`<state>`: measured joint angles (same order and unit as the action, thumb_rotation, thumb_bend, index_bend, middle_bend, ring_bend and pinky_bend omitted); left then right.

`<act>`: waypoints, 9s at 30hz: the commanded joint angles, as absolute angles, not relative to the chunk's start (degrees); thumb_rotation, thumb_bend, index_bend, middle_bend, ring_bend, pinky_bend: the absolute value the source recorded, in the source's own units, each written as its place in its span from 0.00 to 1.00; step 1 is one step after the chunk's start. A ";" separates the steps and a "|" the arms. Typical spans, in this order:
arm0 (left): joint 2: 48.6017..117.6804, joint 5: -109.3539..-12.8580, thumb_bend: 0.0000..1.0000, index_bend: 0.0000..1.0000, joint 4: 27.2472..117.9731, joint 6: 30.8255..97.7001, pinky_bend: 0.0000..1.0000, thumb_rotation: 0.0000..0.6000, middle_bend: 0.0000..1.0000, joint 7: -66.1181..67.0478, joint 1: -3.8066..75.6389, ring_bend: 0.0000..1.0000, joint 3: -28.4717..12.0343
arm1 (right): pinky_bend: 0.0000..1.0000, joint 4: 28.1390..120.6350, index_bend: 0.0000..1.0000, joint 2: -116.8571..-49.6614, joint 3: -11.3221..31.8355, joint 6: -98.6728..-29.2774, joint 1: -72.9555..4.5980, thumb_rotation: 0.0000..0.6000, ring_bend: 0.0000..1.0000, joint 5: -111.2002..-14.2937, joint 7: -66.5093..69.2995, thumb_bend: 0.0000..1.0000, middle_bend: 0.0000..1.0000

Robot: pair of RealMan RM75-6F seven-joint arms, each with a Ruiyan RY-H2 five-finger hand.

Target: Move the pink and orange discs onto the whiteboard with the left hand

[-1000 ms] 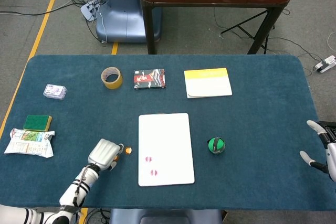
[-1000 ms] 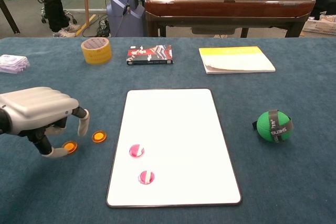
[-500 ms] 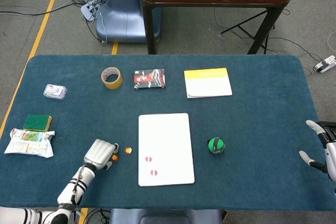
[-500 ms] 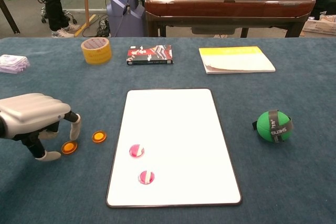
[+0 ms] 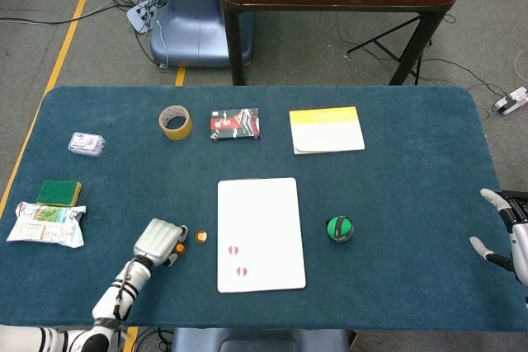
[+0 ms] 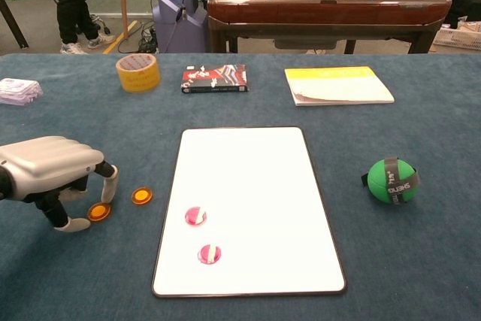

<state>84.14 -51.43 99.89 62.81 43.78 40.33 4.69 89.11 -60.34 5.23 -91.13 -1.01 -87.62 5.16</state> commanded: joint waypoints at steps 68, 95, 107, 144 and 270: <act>93.42 -36.32 0.28 0.63 89.78 56.04 1.00 1.00 1.00 53.00 59.63 0.96 -11.82 | 0.40 86.91 0.20 -59.15 5.40 -93.83 0.52 1.00 0.27 -87.98 12.08 0.13 0.26; 93.55 -32.34 0.28 0.35 92.36 62.63 1.00 1.00 1.00 55.29 62.73 0.96 -9.64 | 0.40 86.65 0.20 -59.23 5.34 -93.92 0.61 1.00 0.27 -88.44 12.35 0.13 0.26; 83.81 -35.89 0.28 0.46 105.44 67.07 1.00 1.00 1.00 53.82 57.35 0.96 -3.87 | 0.40 87.24 0.20 -59.38 5.45 -93.41 0.38 1.00 0.27 -88.08 10.96 0.13 0.26; 87.55 -40.44 0.28 0.51 101.21 62.75 1.00 1.00 1.00 44.17 49.65 0.97 0.73 | 0.40 87.76 0.20 -59.54 5.53 -92.52 -0.06 1.00 0.27 -87.71 9.59 0.13 0.26; 99.43 -29.76 0.28 0.60 88.34 58.77 1.00 1.00 1.00 50.90 66.26 0.98 -10.19 | 0.40 85.08 0.20 -59.26 7.15 -96.88 2.84 1.00 0.27 -86.38 18.31 0.13 0.26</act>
<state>99.42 -29.74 88.36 58.77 50.91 66.26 -10.18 85.08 -59.26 7.16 -96.89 2.84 -86.39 18.29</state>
